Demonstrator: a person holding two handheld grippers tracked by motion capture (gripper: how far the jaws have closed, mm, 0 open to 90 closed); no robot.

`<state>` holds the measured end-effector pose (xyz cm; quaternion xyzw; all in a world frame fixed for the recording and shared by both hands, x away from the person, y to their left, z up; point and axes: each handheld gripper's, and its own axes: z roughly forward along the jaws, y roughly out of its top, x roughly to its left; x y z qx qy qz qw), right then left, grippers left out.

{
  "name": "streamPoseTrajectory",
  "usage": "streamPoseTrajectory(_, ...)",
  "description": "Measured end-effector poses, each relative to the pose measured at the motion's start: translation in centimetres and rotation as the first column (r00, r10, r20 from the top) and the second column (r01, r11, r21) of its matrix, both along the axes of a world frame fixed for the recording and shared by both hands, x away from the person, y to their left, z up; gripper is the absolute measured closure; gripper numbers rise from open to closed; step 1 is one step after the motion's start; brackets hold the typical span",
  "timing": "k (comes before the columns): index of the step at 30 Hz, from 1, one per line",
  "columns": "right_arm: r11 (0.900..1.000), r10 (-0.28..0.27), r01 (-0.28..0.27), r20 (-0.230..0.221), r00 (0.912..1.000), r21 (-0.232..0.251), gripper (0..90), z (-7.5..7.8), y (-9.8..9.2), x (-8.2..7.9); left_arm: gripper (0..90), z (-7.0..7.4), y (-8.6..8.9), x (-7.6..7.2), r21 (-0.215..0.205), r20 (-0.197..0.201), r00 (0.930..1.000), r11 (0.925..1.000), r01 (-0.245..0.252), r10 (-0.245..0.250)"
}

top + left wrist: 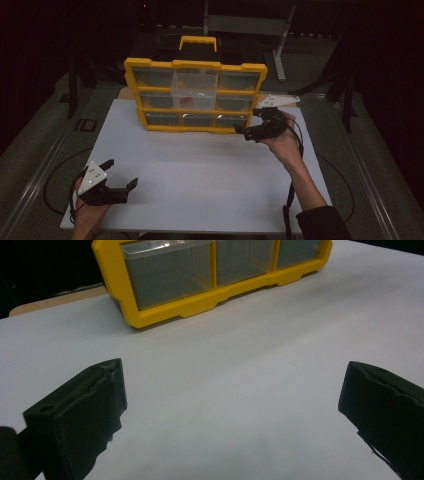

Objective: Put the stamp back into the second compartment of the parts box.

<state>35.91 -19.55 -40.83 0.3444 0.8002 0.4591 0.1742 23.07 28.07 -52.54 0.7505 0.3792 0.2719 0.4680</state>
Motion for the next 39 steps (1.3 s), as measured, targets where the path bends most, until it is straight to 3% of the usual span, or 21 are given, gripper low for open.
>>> streamPoseTrajectory(3, 1.0, 0.0, 0.0, 0.001, 1.0, -0.008, 8.1, -0.9, -0.2, -0.6, 0.0, 0.2, 0.1, 0.1, -0.003, 0.001, 0.9999, 0.9999, -0.012, 0.012)
streamPoseTrajectory(4, 1.0, 0.013, -0.013, -0.02, 0.9997, 0.005, 8.0, -1.9, -0.5, -1.2, 0.0, 0.3, 0.1, 0.2, -0.008, 0.002, 0.9998, 0.9998, -0.02, 0.02)
streamPoseTrajectory(7, 1.0, 0.018, -0.018, -0.025, 0.9995, 0.01, 8.0, -2.3, -0.7, -1.6, 0.0, 0.3, 0.1, 0.2, -0.008, 0.002, 0.9998, 0.9998, -0.02, 0.02)
streamPoseTrajectory(8, 1.0, 0.014, -0.014, -0.023, 0.9996, -0.011, 8.0, -3.6, -1.1, -2.9, 0.0, 0.7, 0.4, 0.3, -0.031, 0.01, 0.9997, 0.9992, -0.024, 0.024)
streamPoseTrajectory(10, 1.0, 0.007, -0.007, -0.009, 0.9999, -0.023, 8.1, -4.4, -1.5, -3.8, 0.0, 0.9, 0.5, 0.4, -0.043, 0.01, 0.9996, 0.9987, -0.026, 0.027)
streamPoseTrajectory(19, 0.996, -0.05, 0.048, 0.027, 0.9984, 0.074, 8.1, -8.2, -4.7, -7.5, 0.0, 0.8, 0.5, 0.5, -0.055, 0.009, 0.9997, 0.9982, -0.022, 0.022)
streamPoseTrajectory(22, 0.996, -0.081, 0.078, 0.063, 0.9947, 0.051, 8.1, -9.5, -5.4, -8.9, 0.0, 0.7, 0.4, 0.6, -0.052, 0.01, 0.9998, 0.9985, -0.015, 0.015)
streamPoseTrajectory(25, 0.994, -0.097, 0.093, 0.063, 0.9934, 0.059, 8.1, -10.3, -5.9, -9.5, 0.0, 0.7, 0.3, 0.6, -0.052, 0.009, 0.9999, 0.9985, -0.014, 0.014)
streamPoseTrajectory(27, 0.989, -0.132, 0.126, 0.082, 0.9878, 0.078, 8.1, -11.1, -6.5, -10.4, 0.0, 0.5, 0.2, 0.5, -0.05, 0.008, 0.9999, 0.9987, -0.01, 0.01)
streamPoseTrajectory(34, 0.981, -0.181, 0.17, 0.133, 0.9743, 0.091, 8.1, -12.0, -7.0, -12.1, 0.0, 0.2, 0.2, 0.2, -0.053, 0.004, 1.0, 0.9986, -0.006, 0.007)
streamPoseTrajectory(39, 0.968, -0.224, 0.203, 0.15, 0.963, 0.146, 8.1, -12.2, -7.9, -13.3, 0.0, -0.2, 0.2, -0.1, -0.05, 0.005, 1.0, 0.9988, 0.0, 0.0)
